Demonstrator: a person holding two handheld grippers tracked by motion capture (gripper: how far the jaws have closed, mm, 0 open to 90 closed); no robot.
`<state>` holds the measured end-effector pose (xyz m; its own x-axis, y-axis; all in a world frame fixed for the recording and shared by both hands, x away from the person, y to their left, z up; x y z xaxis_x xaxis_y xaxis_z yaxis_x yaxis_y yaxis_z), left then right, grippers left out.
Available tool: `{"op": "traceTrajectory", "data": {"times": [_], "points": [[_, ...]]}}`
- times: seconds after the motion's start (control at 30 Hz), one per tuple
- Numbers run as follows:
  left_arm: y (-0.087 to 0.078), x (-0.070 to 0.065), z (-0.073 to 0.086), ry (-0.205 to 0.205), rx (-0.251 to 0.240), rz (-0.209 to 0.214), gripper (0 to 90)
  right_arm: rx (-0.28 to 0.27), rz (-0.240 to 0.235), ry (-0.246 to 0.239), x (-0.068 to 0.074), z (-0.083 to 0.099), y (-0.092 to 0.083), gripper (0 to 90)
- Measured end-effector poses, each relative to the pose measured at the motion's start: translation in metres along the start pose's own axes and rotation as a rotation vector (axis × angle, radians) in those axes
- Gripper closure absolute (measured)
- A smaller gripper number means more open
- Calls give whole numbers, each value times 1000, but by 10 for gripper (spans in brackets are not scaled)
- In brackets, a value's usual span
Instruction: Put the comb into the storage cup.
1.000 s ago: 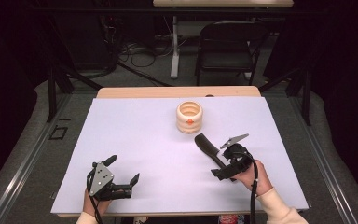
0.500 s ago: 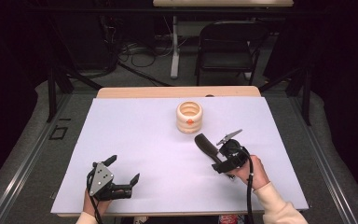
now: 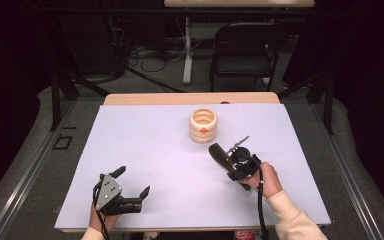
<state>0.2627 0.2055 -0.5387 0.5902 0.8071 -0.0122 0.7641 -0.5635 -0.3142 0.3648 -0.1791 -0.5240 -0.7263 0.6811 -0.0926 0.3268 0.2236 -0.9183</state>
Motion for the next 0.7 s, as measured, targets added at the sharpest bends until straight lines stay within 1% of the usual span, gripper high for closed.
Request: {"op": "traceTrajectory", "data": {"times": [0.03, 0.07, 0.1, 0.13, 0.17, 0.23, 0.27, 0.3, 0.33, 0.37, 0.4, 0.43, 0.47, 0.5, 0.57, 0.6, 0.63, 0.67, 0.7], "points": [[0, 0, 0, 0, 0, 0, 1, 5, -4, 15, 1, -1, 1, 575], [0, 0, 0, 0, 0, 0, 1, 12, -4, 9, 0, -2, 2, 586], [0, 0, 0, 2, -1, 1, 2, -1, 2, 14, 0, -2, 4, 592], [0, 0, 0, 1, -2, 1, 2, 2, 3, 16, 0, -2, 5, 600], [0, 0, 0, 2, -2, 2, 1, 28, 5, 15, 0, -3, 4, 606], [0, 0, 0, 0, 0, 6, 2, 38, -1, 20, -1, -4, 6, 612], [0, 0, 0, -1, 0, 6, 1, 18, 1, 29, -1, -4, 8, 615], [0, 0, 0, -1, -1, 10, 2, 32, 0, 28, -2, -4, 8, 617], [0, 0, 0, -2, 0, 9, 1, 17, -4, 38, -2, -4, 10, 620], [0, 0, 0, -4, -1, 9, 1, 34, -6, 47, -3, -4, 10, 626], [0, 0, 0, -3, -2, 9, 2, 29, 1, 54, -3, -4, 12, 637], [0, 0, 0, -2, -1, 10, 1, 76, -4, 51, -5, -5, 11, 642], [0, 0, 0, -4, -1, 13, 1, 52, -9, 65, -5, -5, 13, 652], [0, 0, 0, -4, -1, 14, 2, 33, -2, 68, -5, -4, 15, 658], [0, 0, 0, -5, -2, 14, 1, 38, -4, 73, -5, -5, 16, 664], [0, 0, 0, -6, -2, 15, 1, 85, -6, 65, -5, -6, 14, 664], [0, 0, 0, -6, -2, 15, 2, 21, -7, 81, -4, -5, 18, 666], [0, 0, 0, -4, -2, 15, 2, 39, -3, 86, -4, -5, 18, 670], [0, 0, 0, -4, -2, 15, 2, 47, 0, 80, -4, -6, 18, 671]]}}
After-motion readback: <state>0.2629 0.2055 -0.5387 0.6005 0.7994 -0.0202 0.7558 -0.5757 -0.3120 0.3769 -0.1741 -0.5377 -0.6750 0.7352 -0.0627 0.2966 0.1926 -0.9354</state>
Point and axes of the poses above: each handheld gripper's, and its own axes: y roughly forward along the jaws, z roughly out of its underside, x roughly to its left, the point moved 1 cm from there along y, roughly forward along the jaws, and after that the axes turned 7 degrees about -y, right-handed, at the moved point
